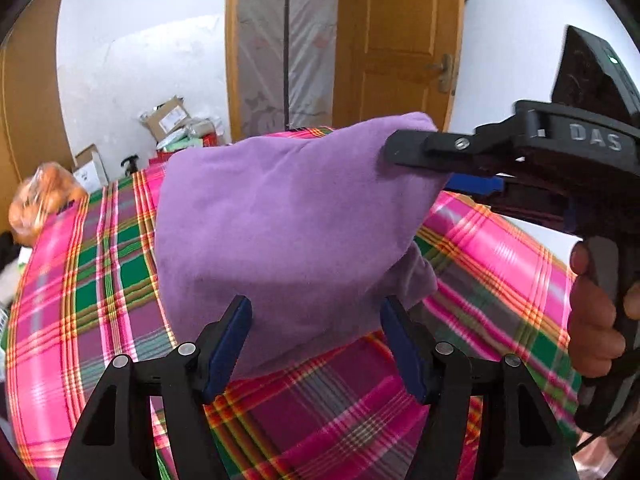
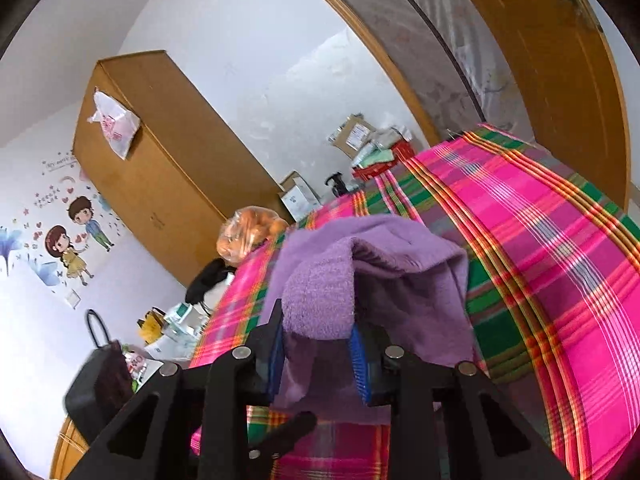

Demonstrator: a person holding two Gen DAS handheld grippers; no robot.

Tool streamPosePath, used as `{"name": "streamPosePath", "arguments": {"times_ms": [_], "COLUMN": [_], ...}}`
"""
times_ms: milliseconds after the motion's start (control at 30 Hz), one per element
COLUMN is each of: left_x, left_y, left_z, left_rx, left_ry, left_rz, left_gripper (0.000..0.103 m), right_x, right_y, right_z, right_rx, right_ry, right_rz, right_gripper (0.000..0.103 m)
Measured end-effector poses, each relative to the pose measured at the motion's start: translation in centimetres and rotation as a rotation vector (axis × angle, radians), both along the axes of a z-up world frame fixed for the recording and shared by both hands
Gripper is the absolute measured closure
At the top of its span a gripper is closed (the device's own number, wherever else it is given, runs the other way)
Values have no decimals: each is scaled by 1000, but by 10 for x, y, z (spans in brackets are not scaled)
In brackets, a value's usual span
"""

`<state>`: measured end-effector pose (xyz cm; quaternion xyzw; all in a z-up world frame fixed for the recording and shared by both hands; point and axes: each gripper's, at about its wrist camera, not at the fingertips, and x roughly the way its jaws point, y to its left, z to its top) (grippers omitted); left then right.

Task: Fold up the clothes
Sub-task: 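Grasp the purple towel edge with the right gripper and lift it up, then grasp the towel with the left gripper while the right gripper holds its edge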

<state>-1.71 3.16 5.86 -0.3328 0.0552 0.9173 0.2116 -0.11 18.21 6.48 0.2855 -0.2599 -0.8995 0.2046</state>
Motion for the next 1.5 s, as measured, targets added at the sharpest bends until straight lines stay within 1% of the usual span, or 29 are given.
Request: {"name": "streamPosePath", "arguments": {"times_ms": [100,200,267,300,333,367,400,467,533,633,667,800,933,1033,1167,1267,1367,1433,1467,1500], "left_x": [-7,-15,-19,-21,-23,-26,-28,-32,-35,-34,-34,-32,-39,-44,-44,-41,-39,-38,-37,-36], "left_y": [2,9,12,8,5,0,-5,-16,-23,-33,-36,-54,-70,-77,-82,-84,-89,-91,-93,-94], "left_z": [3,1,-1,-2,-2,-1,0,2,5,11,12,21,22,21,20,21,23,24,25,25], "left_rx": [6,-31,-61,-59,-51,-25,5,65,102,150,165,197,209,212,216,220,224,227,229,231], "left_ry": [4,-8,3,3,-6,-21,-38,-64,-63,-45,-39,0,-1,-5,-6,-3,2,6,8,10], "left_rz": [29,57,87,100,111,116,119,137,153,169,175,233,272,287,287,291,296,300,301,303], "left_gripper": [34,34,34,35,44,61,68,84,93,96,97,97,97,97,97,97,97,97,97,97], "right_x": [-1,-1,0,1,2,3,4,6,6,9,9,14,21,23,14,6,1,0,-1,1], "right_y": [-6,-7,-9,-10,-11,-12,-13,-13,-13,-13,-12,-2,7,10,11,9,6,4,2,0], "right_z": [6,6,5,4,2,0,-2,-8,-15,-24,-26,-34,-41,-50,-65,-74,-76,-72,-70,-67], "right_rx": [-18,-53,-81,-89,-86,-83,-81,-84,-84,-62,-55,-17,103,208,208,204,159,143,140,149], "right_ry": [9,-2,-11,-15,-21,-26,-32,-52,-72,-94,-101,-129,-151,-194,-242,-272,-282,-264,-250,-242], "right_rz": [23,49,79,93,96,98,101,102,100,81,73,31,-59,-142,-152,-148,-137,-127,-121,-116], "right_gripper": [74,74,74,74,74,74,74,74,74,71,69,68,68,64,59,59,58,78,96,98]}}
